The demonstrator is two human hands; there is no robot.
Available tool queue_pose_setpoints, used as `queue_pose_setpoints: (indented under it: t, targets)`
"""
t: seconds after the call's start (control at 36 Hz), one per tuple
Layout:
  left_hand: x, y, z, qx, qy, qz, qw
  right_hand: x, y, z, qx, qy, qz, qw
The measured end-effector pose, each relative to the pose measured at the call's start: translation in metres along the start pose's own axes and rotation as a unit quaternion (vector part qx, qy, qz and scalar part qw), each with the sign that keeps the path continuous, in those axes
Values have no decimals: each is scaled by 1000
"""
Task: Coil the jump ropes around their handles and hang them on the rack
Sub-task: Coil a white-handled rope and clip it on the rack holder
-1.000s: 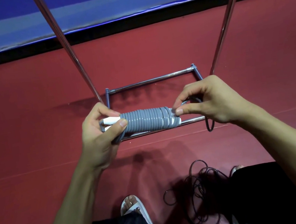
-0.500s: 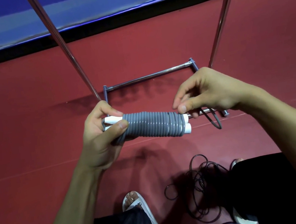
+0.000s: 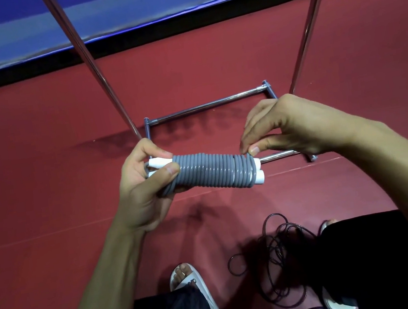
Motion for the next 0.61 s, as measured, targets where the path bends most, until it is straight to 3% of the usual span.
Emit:
queue_pose_setpoints:
  t: [0.22,0.36,0.47,0.61]
  targets:
    - [-2,1,0,57,-6,-9,998,6,3,-14,-87,28,-74,993]
    - [-2,0,-7,99,96,9,990,0,-5,-36,-185,114,-88,972]
    - [-2,-1,-23,138,186,30,972,-8,-15,-54,-352,203,-120,906]
    - [-4,-2,-33,170,226,39,958,-12,-22,-71,-519,210,-158,813]
Point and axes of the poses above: each hand's wrist, its own x-axis away from the middle knuckle, its own z-axis out of the back of the hand, y = z × x, the point moved 1 cm from there along -x, towards the middle knuckle, and after that the axes turned 10 degrees about -x, right-handed, at the moved point
